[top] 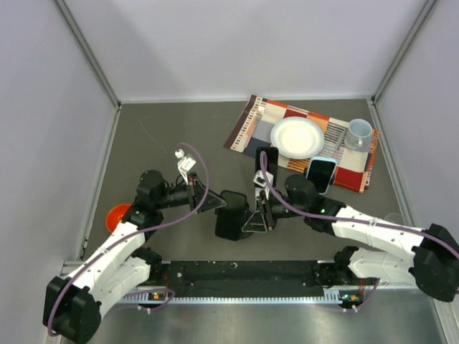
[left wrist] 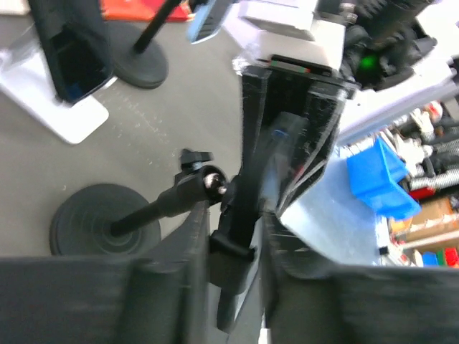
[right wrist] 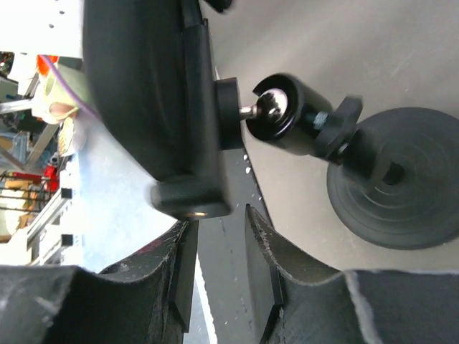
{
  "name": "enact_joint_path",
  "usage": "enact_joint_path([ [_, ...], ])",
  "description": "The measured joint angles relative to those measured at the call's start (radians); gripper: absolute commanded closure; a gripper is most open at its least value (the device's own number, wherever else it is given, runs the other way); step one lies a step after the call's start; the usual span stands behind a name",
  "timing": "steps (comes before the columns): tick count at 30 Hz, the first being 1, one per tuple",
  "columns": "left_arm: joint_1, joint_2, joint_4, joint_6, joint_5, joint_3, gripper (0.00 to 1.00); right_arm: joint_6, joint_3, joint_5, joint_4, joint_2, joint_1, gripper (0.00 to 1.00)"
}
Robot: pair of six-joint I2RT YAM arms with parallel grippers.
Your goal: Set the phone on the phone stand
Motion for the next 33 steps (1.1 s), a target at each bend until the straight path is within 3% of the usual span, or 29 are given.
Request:
enact_joint_path([
  [2, 0.002, 0.01, 0.044, 0.011, 0.046, 0.002, 1.0, -0.011, 0.003, -0.002, -0.046, -0.027, -0.01, 0.68],
  [9, -0.007, 0.013, 0.058, 0.055, 0.056, 0.002, 1.0, -0.07, 0.012, 0.042, -0.173, -0.15, -0.105, 0.67],
  [18, -0.014, 0.001, 0.074, 0.116, -0.127, 0.017, 1.0, -0.157, 0.111, 0.063, -0.375, -0.326, -0.157, 0.67],
  [24, -0.002, 0.171, 0.172, 0.138, -0.201, 0.093, 1.0, -0.176, 0.159, 0.059, -0.427, -0.383, -0.157, 0.67],
  [33, 0.122, 0.43, 0.384, 0.096, -0.161, 0.182, 1.0, -0.185, 0.167, 0.058, -0.488, -0.419, -0.157, 0.66],
])
